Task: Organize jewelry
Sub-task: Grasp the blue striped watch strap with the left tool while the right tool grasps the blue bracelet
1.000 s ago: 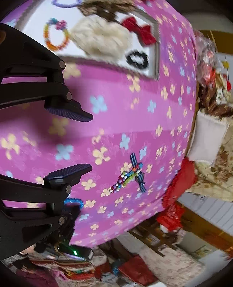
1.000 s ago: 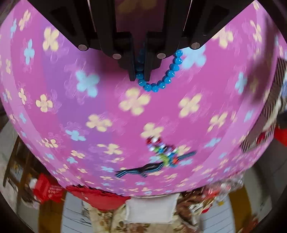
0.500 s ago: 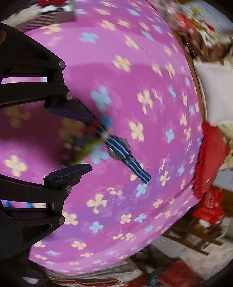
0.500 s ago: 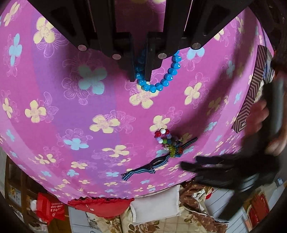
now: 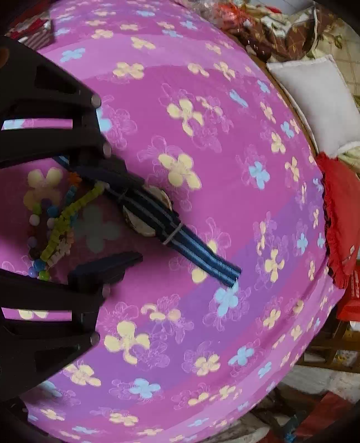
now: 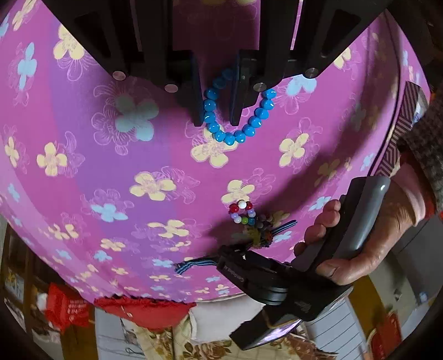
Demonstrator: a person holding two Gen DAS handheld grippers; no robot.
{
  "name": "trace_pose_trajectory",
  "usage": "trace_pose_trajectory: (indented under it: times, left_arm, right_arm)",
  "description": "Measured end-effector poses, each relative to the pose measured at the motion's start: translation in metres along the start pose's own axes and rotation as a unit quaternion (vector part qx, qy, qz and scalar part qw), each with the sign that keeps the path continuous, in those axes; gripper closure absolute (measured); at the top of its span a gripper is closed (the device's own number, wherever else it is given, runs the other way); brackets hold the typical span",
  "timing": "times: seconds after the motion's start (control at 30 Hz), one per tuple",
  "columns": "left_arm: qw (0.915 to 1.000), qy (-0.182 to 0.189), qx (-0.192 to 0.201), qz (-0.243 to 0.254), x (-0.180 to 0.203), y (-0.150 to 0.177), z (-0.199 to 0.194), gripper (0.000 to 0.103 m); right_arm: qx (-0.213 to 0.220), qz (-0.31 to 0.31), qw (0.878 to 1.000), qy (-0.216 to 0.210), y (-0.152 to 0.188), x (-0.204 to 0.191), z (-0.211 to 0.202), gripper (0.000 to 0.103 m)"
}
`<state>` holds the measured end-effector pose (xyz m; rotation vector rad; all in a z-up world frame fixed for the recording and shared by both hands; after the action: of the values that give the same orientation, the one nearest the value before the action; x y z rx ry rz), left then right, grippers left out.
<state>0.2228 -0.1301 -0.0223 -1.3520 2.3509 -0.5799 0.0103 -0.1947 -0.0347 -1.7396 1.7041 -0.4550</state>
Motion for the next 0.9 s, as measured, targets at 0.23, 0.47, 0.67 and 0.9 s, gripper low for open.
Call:
trace_pose_trajectory:
  times: [0.23,0.47,0.67,0.9]
  left_arm:
    - [0.9959,0.041,0.014,-0.079,-0.019,0.008,-0.028,0.103]
    - [0.9956,0.036,0.038,-0.078,-0.023,0.013,-0.068,0.103]
    - [0.9971,0.034,0.019,-0.066,-0.014,0.001,-0.050,0.077]
    - [0.9992,0.022,0.028,-0.017,0.008,-0.027,-0.017,0.061]
  right_arm:
    - [0.012,0.021,1.000,-0.020,-0.002,0.002,-0.003,0.095]
    - [0.043,0.079,0.995,-0.034,-0.014,0.021,-0.024,0.095]
    - [0.038,0.092,0.994,-0.053,-0.015,0.020,-0.025,0.095]
    - [0.010,0.107,0.992,-0.070,-0.008,0.025,-0.013,0.095]
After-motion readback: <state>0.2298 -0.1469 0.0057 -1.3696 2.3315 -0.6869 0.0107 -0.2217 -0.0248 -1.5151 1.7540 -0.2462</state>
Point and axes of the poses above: each gripper's, at about its wrist camera, not at the fingertips, and z roughly the way its jaws point, x to its right, y to its underside, the point moved 6 cm from there along z, roughly the way its jaws point, and after that the axes turned 7 degrees about x, right-handed, at the moved point
